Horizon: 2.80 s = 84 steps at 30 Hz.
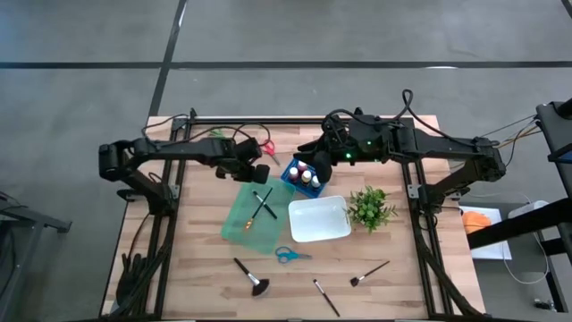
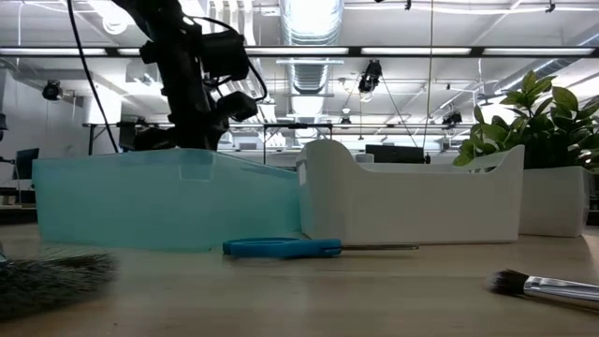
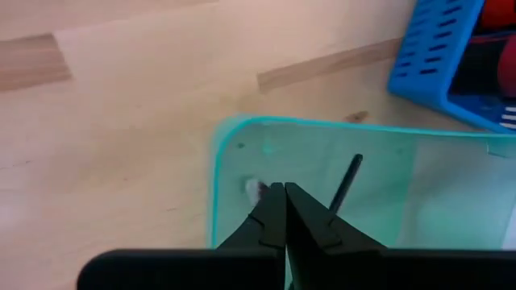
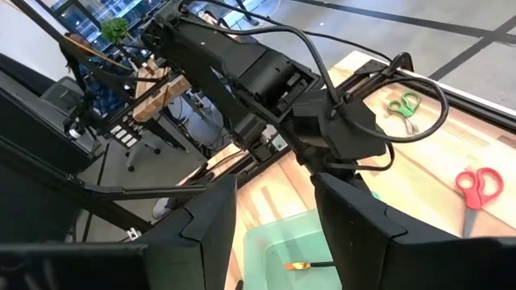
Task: Pick & Place Paint Supplies
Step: Adjust the green bin
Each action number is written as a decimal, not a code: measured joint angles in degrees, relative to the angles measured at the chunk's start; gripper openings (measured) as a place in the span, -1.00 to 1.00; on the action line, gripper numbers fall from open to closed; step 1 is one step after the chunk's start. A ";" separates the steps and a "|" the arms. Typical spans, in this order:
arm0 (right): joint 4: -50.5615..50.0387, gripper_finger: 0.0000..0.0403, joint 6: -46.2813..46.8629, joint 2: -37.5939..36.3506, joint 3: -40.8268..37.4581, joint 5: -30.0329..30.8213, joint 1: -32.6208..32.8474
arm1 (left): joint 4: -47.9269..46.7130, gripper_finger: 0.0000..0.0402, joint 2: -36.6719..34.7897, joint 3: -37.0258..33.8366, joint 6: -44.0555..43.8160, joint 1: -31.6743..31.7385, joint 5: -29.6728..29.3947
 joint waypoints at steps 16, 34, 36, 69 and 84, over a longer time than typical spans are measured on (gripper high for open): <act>-1.06 -0.17 -0.48 -0.04 -0.04 -0.14 0.00 | -5.52 -1.00 -0.89 -0.50 -0.98 0.28 -2.71; -1.48 -0.17 -0.46 -0.09 -0.04 -0.20 0.00 | -6.59 -1.00 -2.97 2.17 -1.28 0.26 -2.03; -1.65 -0.17 -0.44 -0.09 -0.04 -0.20 0.00 | -6.70 -1.00 -4.57 3.32 -0.89 0.25 -1.42; -2.51 -0.17 -0.81 -0.39 -0.09 -0.24 0.45 | -11.37 -1.00 -21.70 -16.58 -44.96 -38.84 1.81; -2.94 -0.17 -1.11 -0.42 -0.09 -0.17 0.87 | -2.77 -1.00 -17.31 -15.76 -43.15 -38.84 1.92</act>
